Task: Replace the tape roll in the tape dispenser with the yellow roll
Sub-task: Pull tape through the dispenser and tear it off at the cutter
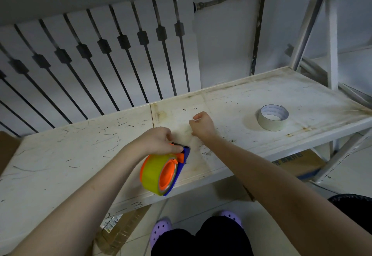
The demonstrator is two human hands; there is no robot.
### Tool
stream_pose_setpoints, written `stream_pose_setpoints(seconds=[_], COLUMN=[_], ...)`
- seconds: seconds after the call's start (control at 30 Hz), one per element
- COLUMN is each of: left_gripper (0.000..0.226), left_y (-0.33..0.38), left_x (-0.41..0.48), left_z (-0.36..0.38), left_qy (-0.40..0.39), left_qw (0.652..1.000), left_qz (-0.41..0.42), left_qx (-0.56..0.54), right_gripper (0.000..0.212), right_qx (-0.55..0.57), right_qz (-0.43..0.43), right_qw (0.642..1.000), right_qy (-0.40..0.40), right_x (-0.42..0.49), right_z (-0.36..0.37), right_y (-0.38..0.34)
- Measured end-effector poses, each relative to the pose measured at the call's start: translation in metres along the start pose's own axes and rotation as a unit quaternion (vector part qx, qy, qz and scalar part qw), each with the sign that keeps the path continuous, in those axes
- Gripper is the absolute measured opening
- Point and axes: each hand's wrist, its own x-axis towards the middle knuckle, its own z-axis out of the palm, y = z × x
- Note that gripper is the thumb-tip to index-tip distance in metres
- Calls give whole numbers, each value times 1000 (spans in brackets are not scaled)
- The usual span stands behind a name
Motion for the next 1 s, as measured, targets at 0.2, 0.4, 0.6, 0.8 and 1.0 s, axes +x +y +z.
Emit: stream_pose_setpoints(seconds=[0.2,0.4,0.6,0.8,1.0], left_gripper=[30,39,39,25,34], left_y=[-5,-9,-11,-14,-25], left_x=[18,32,40,44,44], left_z=[5,9,14,20,22], left_qy=[9,-42,-9,8,16], left_qw=[991,975,982,983,977], left_qz=[-87,-131,-112,-97,-73], left_qx=[-100,-175,-149,-156,-198], right_gripper=[34,47,48,46,37], right_qx=[20,-22,-68,-116,-109], right_qz=[-2,-14,-35,-70,-165], right_qw=[1000,999,997,990,980], right_qy=[-15,-30,-27,-37,-22], right_x=[-7,-12,-10,-12,-2], right_z=[-15,-19,-21,-8,10], right_y=[-3,-2,-3,-11,-8])
